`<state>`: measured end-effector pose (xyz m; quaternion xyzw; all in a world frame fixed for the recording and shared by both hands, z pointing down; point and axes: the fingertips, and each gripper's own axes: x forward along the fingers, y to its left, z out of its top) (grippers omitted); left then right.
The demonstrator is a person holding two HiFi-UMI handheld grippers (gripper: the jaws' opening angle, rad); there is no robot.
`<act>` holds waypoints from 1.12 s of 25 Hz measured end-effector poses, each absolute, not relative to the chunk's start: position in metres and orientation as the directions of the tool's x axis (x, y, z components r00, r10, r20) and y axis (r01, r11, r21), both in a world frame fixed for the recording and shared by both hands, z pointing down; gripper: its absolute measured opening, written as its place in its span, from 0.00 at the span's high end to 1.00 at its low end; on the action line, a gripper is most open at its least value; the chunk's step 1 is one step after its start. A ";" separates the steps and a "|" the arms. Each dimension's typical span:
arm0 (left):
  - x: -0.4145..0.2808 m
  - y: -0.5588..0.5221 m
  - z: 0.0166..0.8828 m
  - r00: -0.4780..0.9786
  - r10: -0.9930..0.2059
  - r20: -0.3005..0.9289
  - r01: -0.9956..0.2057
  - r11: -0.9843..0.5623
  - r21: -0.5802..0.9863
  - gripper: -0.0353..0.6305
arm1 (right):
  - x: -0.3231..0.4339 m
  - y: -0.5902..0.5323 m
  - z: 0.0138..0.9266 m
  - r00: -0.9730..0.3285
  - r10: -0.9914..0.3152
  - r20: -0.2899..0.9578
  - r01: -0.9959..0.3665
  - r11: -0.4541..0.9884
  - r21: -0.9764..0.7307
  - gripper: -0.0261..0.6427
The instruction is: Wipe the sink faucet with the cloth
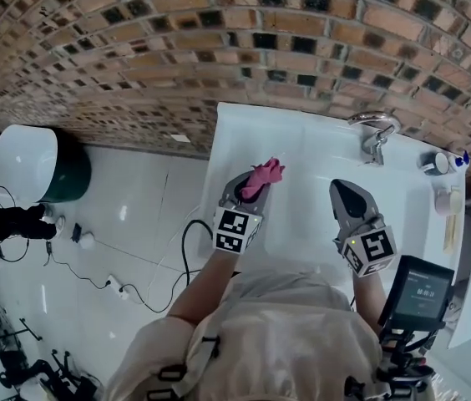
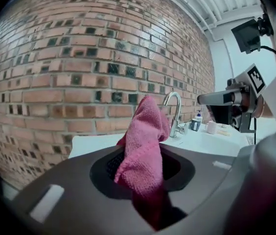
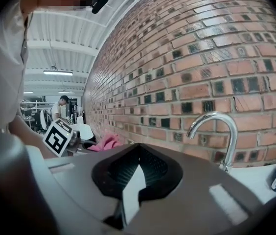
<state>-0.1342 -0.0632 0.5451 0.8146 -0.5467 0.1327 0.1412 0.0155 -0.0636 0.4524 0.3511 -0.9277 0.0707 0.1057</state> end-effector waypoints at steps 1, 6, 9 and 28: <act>-0.140 -0.062 0.555 0.358 -0.852 0.382 -0.932 -0.351 0.091 0.78 | 0.014 -0.063 0.454 -0.731 -0.635 0.250 -0.666 0.744 -0.057 0.98; -0.169 -0.062 0.611 0.296 -0.825 0.481 -0.952 -0.298 0.073 0.78 | 0.011 -0.060 0.461 -0.719 -0.635 0.281 -0.674 0.737 -0.059 0.98; -0.185 -0.059 0.640 0.242 -0.800 0.549 -0.965 -0.259 0.047 0.78 | 0.007 -0.058 0.461 -0.725 -0.623 0.293 -0.662 0.749 -0.044 0.98; -0.196 -0.051 0.633 0.250 -0.797 0.550 -0.962 -0.267 0.050 0.68 | 0.008 -0.065 0.452 -0.729 -0.638 0.249 -0.665 0.746 -0.038 0.98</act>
